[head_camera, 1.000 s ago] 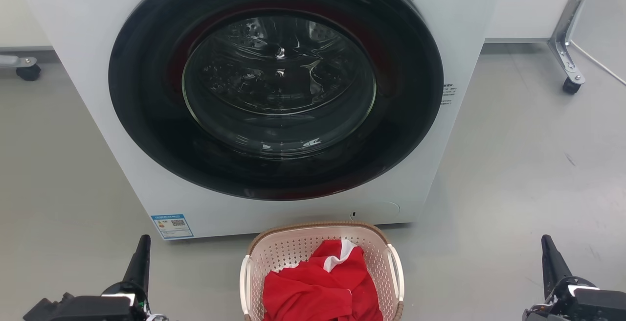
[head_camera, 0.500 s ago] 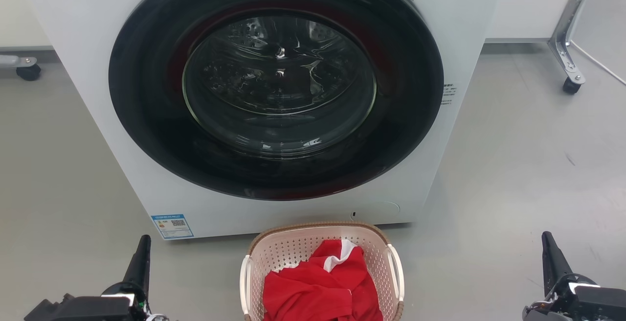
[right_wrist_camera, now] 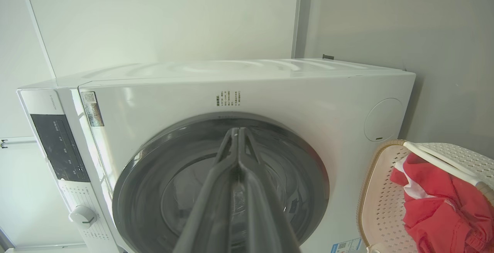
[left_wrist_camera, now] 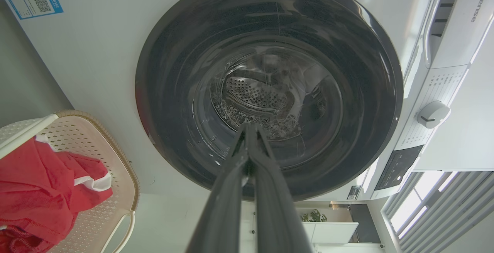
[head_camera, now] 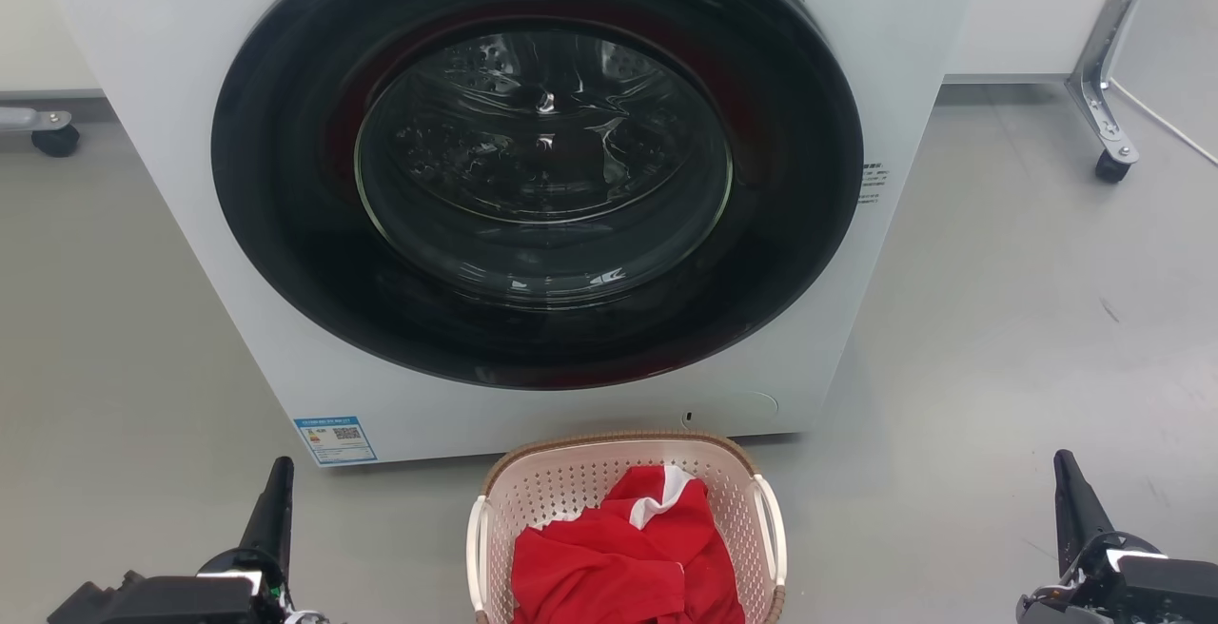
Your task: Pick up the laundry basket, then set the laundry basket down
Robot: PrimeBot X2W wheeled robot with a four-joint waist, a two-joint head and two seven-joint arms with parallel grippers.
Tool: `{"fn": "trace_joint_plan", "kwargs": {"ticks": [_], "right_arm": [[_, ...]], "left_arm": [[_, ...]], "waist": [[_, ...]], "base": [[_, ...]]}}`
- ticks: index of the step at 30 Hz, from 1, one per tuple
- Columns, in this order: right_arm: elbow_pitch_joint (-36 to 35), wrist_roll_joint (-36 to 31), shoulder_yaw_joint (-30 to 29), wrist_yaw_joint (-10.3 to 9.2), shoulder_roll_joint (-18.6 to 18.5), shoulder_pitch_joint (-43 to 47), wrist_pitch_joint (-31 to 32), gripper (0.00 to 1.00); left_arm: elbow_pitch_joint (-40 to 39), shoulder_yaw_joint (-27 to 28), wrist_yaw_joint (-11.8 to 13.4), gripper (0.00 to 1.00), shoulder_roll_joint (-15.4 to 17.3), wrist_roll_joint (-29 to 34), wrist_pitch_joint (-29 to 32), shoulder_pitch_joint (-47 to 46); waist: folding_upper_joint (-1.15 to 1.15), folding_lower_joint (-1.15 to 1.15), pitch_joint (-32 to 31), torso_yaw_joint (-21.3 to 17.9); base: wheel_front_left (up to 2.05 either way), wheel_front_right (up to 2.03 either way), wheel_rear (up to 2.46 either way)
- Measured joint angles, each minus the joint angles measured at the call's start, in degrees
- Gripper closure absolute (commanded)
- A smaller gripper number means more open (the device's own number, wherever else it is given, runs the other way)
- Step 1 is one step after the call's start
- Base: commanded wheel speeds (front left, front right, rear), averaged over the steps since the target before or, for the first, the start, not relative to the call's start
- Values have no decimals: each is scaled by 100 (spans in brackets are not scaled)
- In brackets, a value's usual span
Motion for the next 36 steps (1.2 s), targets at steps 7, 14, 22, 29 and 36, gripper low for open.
{"fn": "trace_joint_plan", "kwargs": {"ticks": [7, 14, 22, 29, 36], "right_arm": [[0, 0, 1, 0, 0, 0, 0, 100], [0, 1, 1, 0, 1, 0, 0, 100], [0, 8, 1, 0, 1, 0, 0, 100], [0, 8, 1, 1, 1, 0, 0, 100], [0, 8, 1, 1, 1, 0, 0, 100]], "left_arm": [[0, 0, 0, 100, -1, 0, 0, 0], [1, 0, 0, 100, -1, 0, 0, 0], [1, 0, 0, 100, -1, 0, 0, 0], [2, 0, 0, 100, -1, 0, 0, 0], [3, 0, 0, 100, -1, 0, 0, 0]], "waist": [[0, 0, 0, 0], [0, 0, 0, 0], [0, 0, 0, 0], [0, 0, 0, 0], [0, 0, 0, 0]], "base": [[0, 0, 0], [0, 0, 0], [0, 0, 0], [0, 0, 0], [0, 0, 0]]}}
